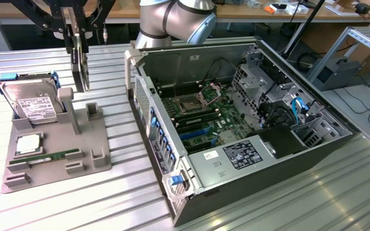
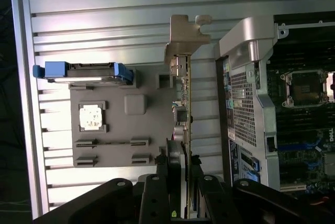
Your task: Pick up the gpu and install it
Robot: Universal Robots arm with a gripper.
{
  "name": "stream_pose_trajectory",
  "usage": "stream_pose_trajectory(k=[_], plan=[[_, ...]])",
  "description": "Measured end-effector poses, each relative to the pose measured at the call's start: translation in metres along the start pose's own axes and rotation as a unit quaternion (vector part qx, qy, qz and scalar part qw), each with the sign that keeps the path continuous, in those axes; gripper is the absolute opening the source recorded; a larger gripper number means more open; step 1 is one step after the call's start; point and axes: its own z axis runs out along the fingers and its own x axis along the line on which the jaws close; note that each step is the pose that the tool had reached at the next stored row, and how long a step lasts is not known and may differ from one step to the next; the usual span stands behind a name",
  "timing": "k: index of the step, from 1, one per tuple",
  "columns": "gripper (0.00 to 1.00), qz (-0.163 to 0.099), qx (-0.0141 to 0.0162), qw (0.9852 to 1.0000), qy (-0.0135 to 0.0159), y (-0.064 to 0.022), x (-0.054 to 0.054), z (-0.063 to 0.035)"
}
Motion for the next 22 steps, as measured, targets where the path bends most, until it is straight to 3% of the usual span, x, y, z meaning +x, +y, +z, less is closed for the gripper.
stream_pose_trajectory(k=[6, 13, 22], plan=[[0.27, 0.0, 0.0001, 1.0, 0.0001, 0.0007, -0.009, 0.0002], [0.27, 0.0, 0.0001, 1.0, 0.0001, 0.0029, -0.038, 0.001], [0.27, 0.0, 0.0, 1.0, 0.0001, 0.0045, -0.06, 0.0017]])
